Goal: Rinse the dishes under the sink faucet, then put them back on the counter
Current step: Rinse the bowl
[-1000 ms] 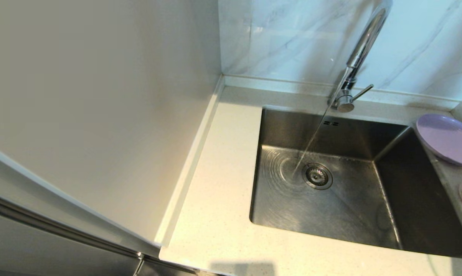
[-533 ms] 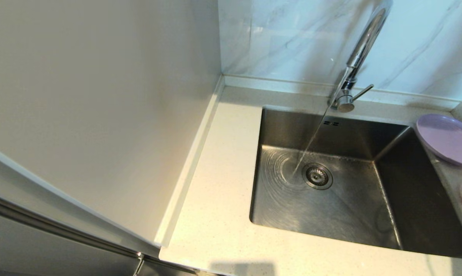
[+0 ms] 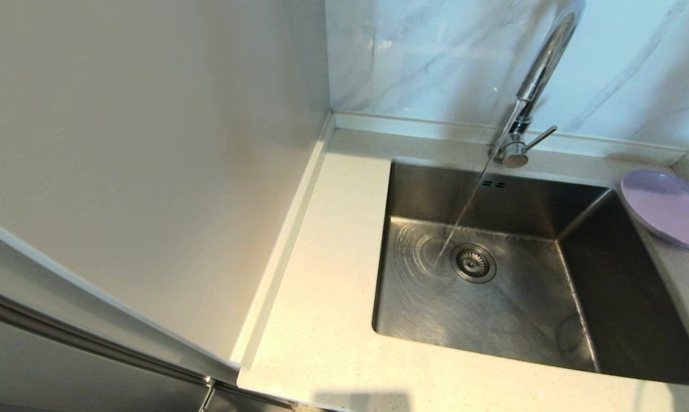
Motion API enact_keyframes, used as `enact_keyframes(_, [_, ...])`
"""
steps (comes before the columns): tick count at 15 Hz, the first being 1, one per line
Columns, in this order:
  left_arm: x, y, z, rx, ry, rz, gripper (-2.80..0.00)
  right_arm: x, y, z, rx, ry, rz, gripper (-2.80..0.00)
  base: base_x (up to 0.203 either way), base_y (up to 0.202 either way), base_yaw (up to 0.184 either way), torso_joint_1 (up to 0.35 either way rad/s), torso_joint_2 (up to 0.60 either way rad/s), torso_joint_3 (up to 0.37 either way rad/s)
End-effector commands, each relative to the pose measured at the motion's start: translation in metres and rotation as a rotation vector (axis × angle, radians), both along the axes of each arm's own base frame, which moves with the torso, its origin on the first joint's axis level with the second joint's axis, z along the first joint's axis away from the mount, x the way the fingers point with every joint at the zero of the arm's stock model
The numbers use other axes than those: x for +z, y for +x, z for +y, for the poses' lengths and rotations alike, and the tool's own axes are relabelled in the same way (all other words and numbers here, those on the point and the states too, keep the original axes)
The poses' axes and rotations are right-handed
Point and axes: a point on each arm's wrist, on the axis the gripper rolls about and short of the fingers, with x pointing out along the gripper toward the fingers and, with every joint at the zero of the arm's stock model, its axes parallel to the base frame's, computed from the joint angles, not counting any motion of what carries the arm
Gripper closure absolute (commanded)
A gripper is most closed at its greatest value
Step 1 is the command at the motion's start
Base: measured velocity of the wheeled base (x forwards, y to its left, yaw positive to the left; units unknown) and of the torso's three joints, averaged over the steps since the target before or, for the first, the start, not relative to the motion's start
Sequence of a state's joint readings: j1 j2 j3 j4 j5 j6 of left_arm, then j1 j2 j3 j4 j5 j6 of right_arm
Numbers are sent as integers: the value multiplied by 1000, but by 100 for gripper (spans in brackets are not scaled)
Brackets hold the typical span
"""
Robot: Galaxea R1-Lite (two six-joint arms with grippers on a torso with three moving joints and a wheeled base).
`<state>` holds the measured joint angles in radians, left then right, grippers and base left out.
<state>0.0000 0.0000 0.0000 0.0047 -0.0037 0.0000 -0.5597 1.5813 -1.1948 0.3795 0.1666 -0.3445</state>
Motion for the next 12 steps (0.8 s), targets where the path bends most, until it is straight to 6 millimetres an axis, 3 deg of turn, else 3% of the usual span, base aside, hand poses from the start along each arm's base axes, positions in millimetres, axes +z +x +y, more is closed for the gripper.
enact_keyframes(1, [0, 0, 0, 1, 0, 0, 0, 16, -7, 19, 63, -24, -57, 0, 0, 0, 0, 0, 0, 0])
enact_keyframes(9, [0, 0, 0, 0, 0, 0, 0, 29, -2, 99, 421, -30, -121, 0, 0, 0, 0, 0, 0, 0])
enact_keyframes(12, [0, 0, 0, 1, 0, 0, 0, 33, -5, 123, 623, -133, -125, 0, 0, 0, 0, 0, 0, 0])
